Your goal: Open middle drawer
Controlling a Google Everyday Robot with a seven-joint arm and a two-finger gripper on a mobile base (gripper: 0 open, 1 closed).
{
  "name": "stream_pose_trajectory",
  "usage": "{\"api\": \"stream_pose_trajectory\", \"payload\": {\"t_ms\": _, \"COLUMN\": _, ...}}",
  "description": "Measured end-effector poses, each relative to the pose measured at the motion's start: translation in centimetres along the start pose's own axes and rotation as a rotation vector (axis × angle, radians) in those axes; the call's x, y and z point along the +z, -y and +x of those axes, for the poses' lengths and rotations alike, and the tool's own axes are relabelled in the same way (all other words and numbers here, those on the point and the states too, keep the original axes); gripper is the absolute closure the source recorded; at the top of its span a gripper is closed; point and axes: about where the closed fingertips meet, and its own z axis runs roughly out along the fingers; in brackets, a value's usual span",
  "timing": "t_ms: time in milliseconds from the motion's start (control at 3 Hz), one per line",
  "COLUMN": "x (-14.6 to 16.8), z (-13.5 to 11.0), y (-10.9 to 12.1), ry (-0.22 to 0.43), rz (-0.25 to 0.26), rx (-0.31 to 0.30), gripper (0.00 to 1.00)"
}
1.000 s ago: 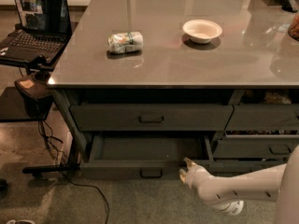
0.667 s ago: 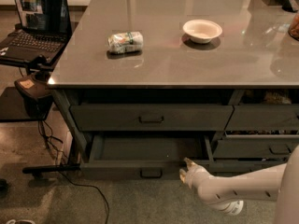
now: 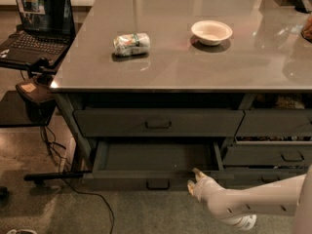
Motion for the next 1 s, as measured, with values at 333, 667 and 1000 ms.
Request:
{"api": "stream_pose_trajectory", "payload": {"t_ms": 333, "x": -0.8, "z": 0.3, "y": -0.6, "ry": -0.012, "rz": -0.007, "rx": 0.04, "gripper": 1.0}}
{"api": "stream_pose_trajectory", "payload": {"t_ms": 667, "x": -0.8, "z": 0.3, "y": -0.6, "ry": -0.012, "rz": -0.007, "rx": 0.04, "gripper": 1.0}}
{"api": "stream_pose_trajectory", "payload": {"t_ms": 1000, "x": -1.3, "z": 1.2, "y": -1.6, "ry": 0.0, "rz": -0.007, "rx": 0.038, "gripper": 1.0}}
